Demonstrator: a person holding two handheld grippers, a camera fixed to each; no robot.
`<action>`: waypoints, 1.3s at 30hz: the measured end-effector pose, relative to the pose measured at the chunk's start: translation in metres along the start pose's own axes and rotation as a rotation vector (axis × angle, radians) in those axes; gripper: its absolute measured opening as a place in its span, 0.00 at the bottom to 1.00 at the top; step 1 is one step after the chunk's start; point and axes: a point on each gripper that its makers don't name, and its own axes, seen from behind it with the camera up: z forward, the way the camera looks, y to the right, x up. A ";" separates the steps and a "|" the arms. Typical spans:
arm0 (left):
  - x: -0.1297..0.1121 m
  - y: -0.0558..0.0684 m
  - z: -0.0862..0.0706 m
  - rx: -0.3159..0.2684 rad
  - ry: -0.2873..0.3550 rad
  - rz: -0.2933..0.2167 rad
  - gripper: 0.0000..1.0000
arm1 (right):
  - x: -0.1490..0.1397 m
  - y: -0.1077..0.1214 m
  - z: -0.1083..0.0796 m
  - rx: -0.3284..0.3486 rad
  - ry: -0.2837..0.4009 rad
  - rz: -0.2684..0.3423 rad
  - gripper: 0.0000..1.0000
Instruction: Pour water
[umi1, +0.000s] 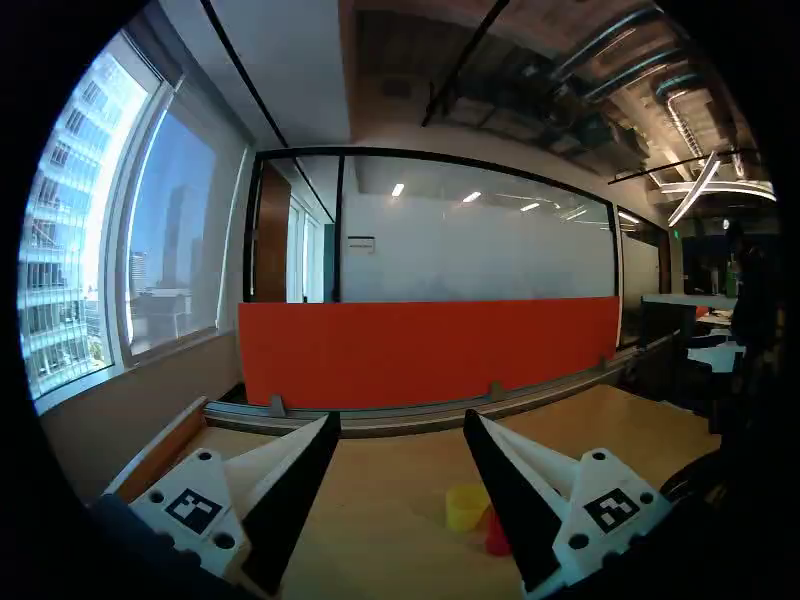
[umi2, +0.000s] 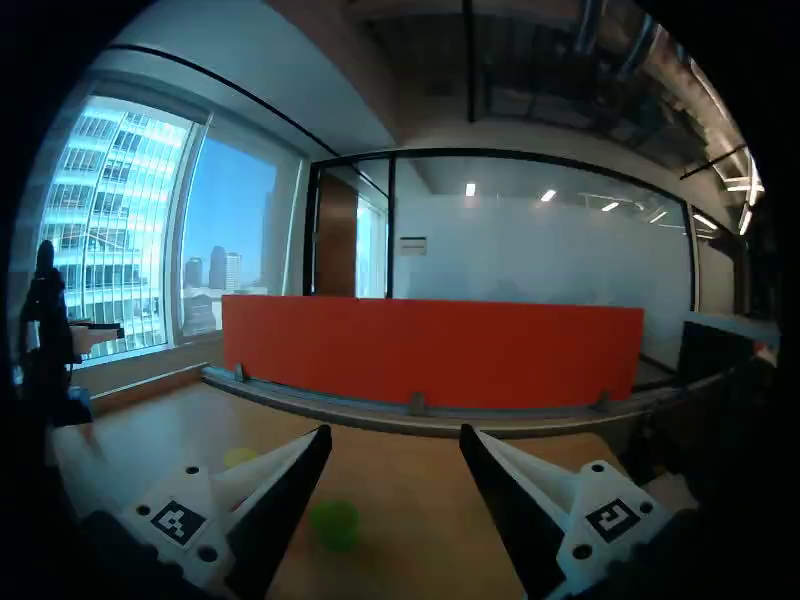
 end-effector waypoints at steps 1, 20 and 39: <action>-0.002 0.003 0.000 -0.014 -0.009 -0.001 0.91 | 0.001 -0.001 0.000 0.010 0.002 -0.005 0.99; -0.002 0.051 0.001 -0.226 -0.040 -0.011 0.91 | 0.021 -0.061 -0.006 0.299 0.007 -0.022 0.99; -0.018 0.092 -0.004 -0.380 -0.086 0.004 0.91 | 0.014 -0.070 -0.014 0.380 -0.053 -0.081 0.99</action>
